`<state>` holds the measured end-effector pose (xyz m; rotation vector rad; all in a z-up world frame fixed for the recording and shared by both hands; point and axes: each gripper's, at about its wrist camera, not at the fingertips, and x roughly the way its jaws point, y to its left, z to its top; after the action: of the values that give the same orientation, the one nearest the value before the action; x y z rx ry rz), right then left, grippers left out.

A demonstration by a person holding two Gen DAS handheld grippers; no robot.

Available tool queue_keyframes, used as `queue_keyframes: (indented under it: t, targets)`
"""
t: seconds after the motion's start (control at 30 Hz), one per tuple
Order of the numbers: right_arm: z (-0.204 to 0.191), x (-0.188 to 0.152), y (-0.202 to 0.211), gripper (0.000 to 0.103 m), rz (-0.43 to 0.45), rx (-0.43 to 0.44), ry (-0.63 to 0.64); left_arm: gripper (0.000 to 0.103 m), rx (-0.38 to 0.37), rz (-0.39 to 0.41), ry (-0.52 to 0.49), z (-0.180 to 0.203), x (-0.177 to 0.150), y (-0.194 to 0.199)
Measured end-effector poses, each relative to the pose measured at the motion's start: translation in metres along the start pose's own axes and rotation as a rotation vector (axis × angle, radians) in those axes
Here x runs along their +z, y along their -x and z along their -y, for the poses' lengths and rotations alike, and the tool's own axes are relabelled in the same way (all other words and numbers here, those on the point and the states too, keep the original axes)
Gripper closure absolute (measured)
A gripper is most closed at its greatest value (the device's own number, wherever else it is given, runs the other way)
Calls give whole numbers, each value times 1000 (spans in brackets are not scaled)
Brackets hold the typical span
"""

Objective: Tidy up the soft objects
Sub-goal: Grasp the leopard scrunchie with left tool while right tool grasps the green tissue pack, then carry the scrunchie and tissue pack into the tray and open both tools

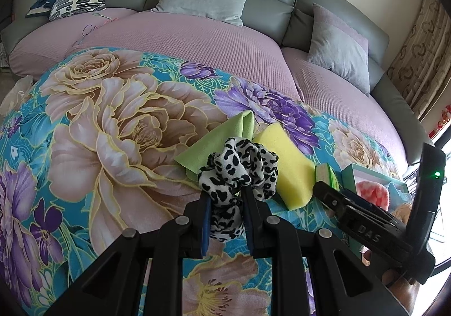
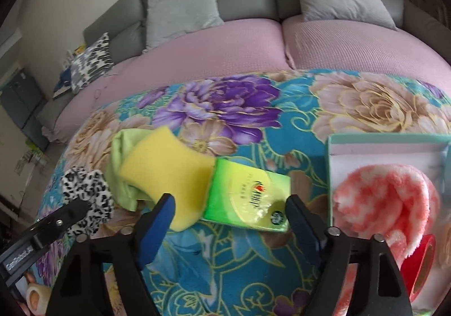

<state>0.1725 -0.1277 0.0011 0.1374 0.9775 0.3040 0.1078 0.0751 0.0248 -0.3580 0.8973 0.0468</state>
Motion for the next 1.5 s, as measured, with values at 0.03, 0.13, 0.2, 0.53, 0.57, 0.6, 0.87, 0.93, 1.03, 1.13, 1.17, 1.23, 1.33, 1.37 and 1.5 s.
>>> queue_keyframes:
  t: [0.03, 0.13, 0.2, 0.53, 0.57, 0.6, 0.87, 0.93, 1.03, 1.13, 1.17, 1.23, 1.33, 1.37, 1.5]
  targets:
    - [2, 0, -2, 25, -8, -2, -11, 82, -2, -1, -1, 0, 0, 0]
    - [8, 0, -4, 25, -16, -14, -47, 82, -6, -1, 0, 0, 0, -1]
    - [11, 0, -4, 27, -13, -18, -68, 82, -7, -5, 2, 0, 0, -1]
    - [19, 1, -1, 40, 17, -28, -122, 82, -12, -16, 7, -2, 0, -5]
    - [18, 1, -1, 40, 16, -29, -119, 82, -12, -16, 6, -2, 0, -5]
    - [17, 1, -1, 40, 18, -31, -113, 82, -13, -16, 5, -1, 0, -4]
    - [15, 0, 8, 41, 50, 0, -78, 82, -14, -17, -10, 3, 0, -4]
    - [15, 1, 13, 42, 68, 5, -73, 82, -15, -16, -16, 5, 0, -4]
    - [16, 2, 25, 42, 86, 7, -75, 82, -14, -12, -23, 8, 0, -2]
    - [18, 3, 39, 42, 112, 14, -84, 82, -17, -1, -32, 12, 0, 1]
    - [19, 3, 44, 42, 121, 12, -86, 82, -18, 1, -36, 14, 0, 2]
    - [21, 2, 57, 42, 140, 4, -88, 82, -24, 4, -48, 20, 0, 3]
    - [30, -2, 74, 41, 164, -20, -100, 82, -43, 8, -67, 32, -2, 5]
    - [34, -3, 79, 41, 169, -30, -104, 82, -52, 12, -74, 37, -3, 7]
    - [56, -10, 102, 41, 194, -80, -137, 82, -92, 20, -124, 65, -8, 10]
